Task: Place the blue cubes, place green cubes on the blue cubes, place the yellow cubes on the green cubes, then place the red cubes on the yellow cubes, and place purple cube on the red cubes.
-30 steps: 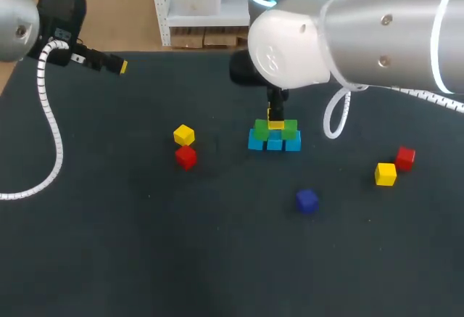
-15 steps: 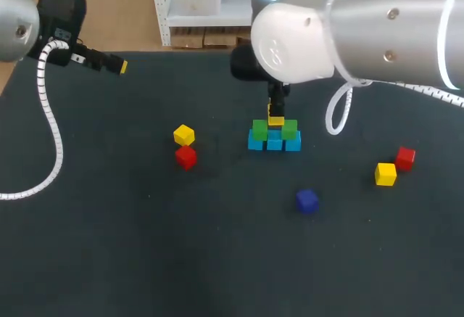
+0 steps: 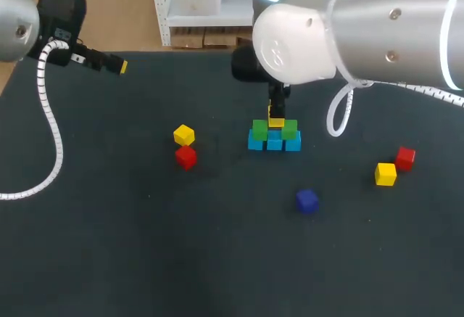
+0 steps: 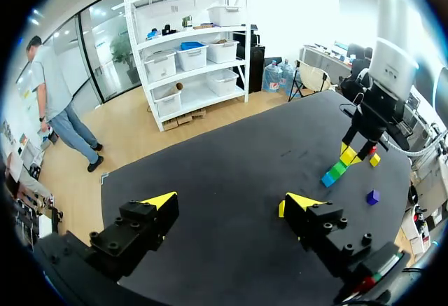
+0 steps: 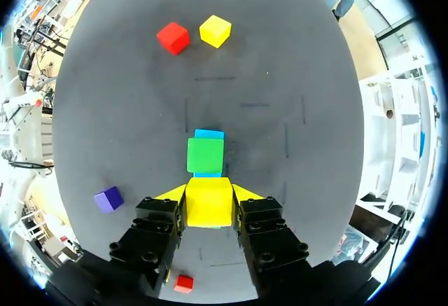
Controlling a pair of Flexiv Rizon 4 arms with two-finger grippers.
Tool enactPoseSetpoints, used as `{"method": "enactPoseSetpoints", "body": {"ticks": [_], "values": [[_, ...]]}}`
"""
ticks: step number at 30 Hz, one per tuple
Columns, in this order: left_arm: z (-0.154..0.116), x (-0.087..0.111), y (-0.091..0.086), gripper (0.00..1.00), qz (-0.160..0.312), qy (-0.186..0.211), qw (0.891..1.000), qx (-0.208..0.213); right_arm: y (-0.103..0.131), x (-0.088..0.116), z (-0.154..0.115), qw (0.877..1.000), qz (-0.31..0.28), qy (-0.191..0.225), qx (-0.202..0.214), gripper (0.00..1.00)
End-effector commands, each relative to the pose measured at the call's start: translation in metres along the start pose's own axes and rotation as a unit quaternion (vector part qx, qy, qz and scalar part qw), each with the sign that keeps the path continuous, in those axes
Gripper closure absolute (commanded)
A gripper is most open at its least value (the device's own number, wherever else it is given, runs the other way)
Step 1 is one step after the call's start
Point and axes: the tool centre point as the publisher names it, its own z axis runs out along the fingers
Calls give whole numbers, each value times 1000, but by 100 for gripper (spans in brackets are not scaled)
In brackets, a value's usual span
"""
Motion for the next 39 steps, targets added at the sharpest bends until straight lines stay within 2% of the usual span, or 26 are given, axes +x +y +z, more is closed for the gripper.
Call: {"method": "enactPoseSetpoints", "body": {"ticks": [1, 6, 16, 21, 27, 32, 39], "values": [[0, 1, 2, 0, 1, -2, 1000, 4, 1, 3, 0, 1000, 1, -4, 1, 100], [0, 1, 2, 0, 1, -2, 1000, 4, 1, 11, -5, 1000, 17, -14, 6, 100], [0, 1, 2, 0, 1, -2, 1000, 4, -3, 63, -8, 994, 105, -36, 10, 100], [0, 1, 2, 0, 1, -2, 1000, 4, -4, 83, -5, 986, 155, -56, 16, 100], [0, 1, 2, 0, 1, -2, 1000, 4, -4, 108, 10, 974, 215, -67, 15, 100], [0, 1, 2, 0, 1, -2, 1000, 4, -2, 120, 22, 967, 244, -67, 10, 100], [0, 1, 2, 0, 1, -2, 1000, 4, -1, 126, 33, 967, 250, -51, 6, 100]]}}
